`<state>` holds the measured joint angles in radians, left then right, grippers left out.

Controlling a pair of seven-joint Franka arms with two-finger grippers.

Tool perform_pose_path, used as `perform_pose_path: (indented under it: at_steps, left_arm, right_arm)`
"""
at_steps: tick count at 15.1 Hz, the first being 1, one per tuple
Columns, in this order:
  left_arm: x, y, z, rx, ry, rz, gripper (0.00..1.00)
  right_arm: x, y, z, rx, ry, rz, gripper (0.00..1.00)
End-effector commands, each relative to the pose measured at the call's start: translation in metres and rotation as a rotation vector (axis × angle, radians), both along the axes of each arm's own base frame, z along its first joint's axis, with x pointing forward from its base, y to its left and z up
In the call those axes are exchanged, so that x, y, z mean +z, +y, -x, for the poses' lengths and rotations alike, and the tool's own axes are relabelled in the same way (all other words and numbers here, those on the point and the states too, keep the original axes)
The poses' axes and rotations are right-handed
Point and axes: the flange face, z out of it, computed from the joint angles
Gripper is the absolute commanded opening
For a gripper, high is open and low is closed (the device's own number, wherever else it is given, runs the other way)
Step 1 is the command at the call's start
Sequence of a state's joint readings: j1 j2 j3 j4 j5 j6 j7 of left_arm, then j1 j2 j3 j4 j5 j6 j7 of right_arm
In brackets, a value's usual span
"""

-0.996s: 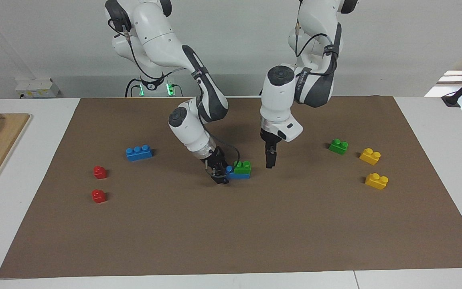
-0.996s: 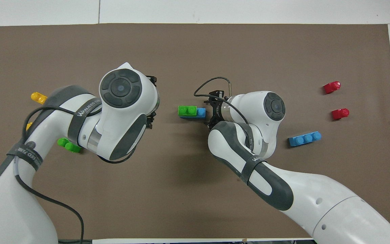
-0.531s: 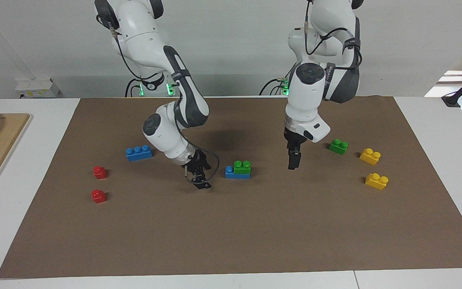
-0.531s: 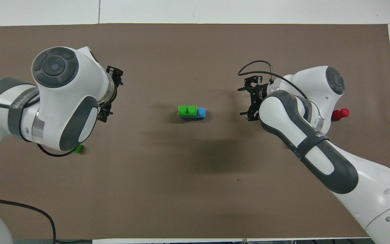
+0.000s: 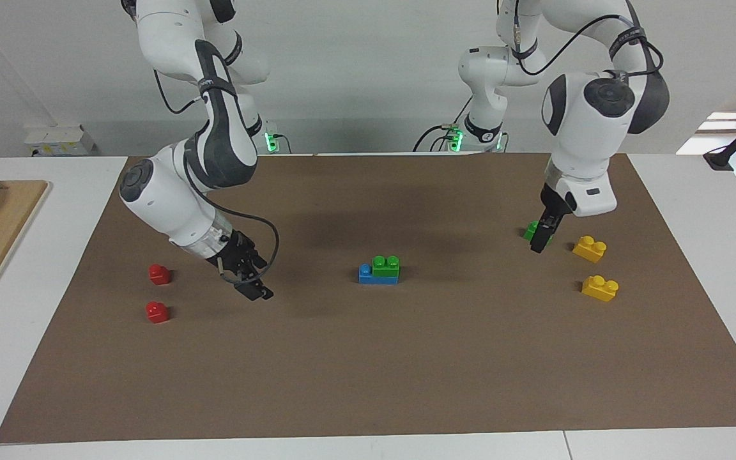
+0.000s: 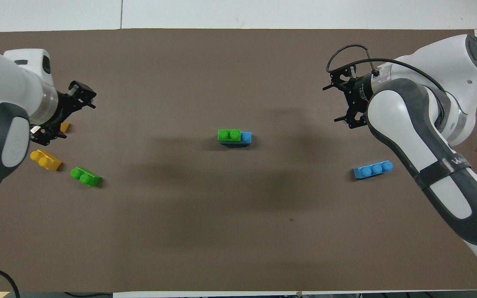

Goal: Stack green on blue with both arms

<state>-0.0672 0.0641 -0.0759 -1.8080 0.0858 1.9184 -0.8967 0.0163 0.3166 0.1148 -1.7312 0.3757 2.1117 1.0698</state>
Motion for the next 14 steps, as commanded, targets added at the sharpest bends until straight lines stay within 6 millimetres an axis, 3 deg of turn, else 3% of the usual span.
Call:
perform_pose_path:
  at_steps: [1,4,8,12,14]
  left_arm:
    - [0.026,0.045,0.019,-0.236,0.031,0.006,1.0]
    - [0.04,0.067,0.028,-0.469,0.054,0.009,1.0]
    - [0.063,0.064,0.037,-0.614,0.094,0.012,1.0]
    - [0.088,0.061,0.042,-0.668,0.106,0.012,1.0]
    - [0.091,0.06,0.049,-0.72,0.133,0.02,1.0]
  right_arm:
    - [0.043,-0.01,0.007,0.193,-0.081,0.091,0.97]
    - [0.092,-0.011,0.014,0.401,-0.146,0.19,0.97]
    - [0.157,-0.025,0.048,0.699,-0.199,0.296,0.97]
    - [0.21,-0.066,0.091,0.948,-0.219,0.321,0.97]
    - [0.223,-0.088,0.11,1.022,-0.196,0.309,0.96]
